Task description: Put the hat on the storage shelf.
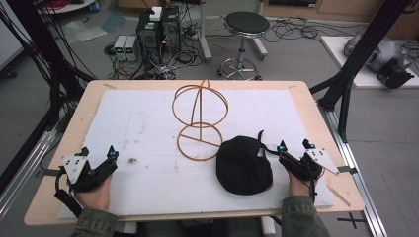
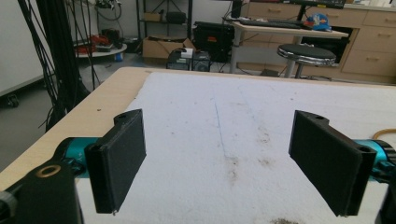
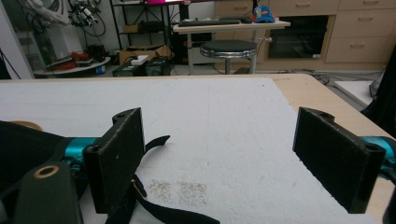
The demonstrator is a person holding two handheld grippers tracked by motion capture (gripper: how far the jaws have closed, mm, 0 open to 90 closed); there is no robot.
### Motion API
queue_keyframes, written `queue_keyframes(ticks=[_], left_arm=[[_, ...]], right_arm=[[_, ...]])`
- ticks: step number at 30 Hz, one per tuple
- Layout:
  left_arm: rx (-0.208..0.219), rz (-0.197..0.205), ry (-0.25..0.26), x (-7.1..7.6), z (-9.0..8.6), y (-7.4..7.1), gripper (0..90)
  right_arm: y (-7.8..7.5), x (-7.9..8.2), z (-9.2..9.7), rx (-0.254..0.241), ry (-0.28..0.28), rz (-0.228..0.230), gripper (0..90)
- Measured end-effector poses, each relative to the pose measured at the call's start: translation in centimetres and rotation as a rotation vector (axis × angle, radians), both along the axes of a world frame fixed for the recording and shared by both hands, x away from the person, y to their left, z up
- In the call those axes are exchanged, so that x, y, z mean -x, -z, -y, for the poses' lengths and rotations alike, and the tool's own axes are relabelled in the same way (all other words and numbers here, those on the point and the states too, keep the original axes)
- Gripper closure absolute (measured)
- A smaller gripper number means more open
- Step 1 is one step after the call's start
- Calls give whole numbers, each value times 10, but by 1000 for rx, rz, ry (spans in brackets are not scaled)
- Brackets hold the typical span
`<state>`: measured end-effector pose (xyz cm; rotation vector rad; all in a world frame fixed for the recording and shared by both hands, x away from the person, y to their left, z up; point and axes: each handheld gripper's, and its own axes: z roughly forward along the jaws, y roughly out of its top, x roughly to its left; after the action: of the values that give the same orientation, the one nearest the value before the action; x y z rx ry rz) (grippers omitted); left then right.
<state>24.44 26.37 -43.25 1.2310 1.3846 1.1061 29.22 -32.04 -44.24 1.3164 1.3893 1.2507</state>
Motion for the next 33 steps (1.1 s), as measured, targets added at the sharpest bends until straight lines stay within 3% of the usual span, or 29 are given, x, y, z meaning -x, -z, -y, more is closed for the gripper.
queue_keyframes(ticks=[19,24,33], left_arm=[[2,0,2,0,0,0,195],[1,-1,4,0,0,0,196],[1,0,8,-1,0,0,196]], right_arm=[[0,0,1,-6,4,-2,161],[-1,1,1,-24,-8,-6,161],[-10,2,-1,-58,-80,1,161]])
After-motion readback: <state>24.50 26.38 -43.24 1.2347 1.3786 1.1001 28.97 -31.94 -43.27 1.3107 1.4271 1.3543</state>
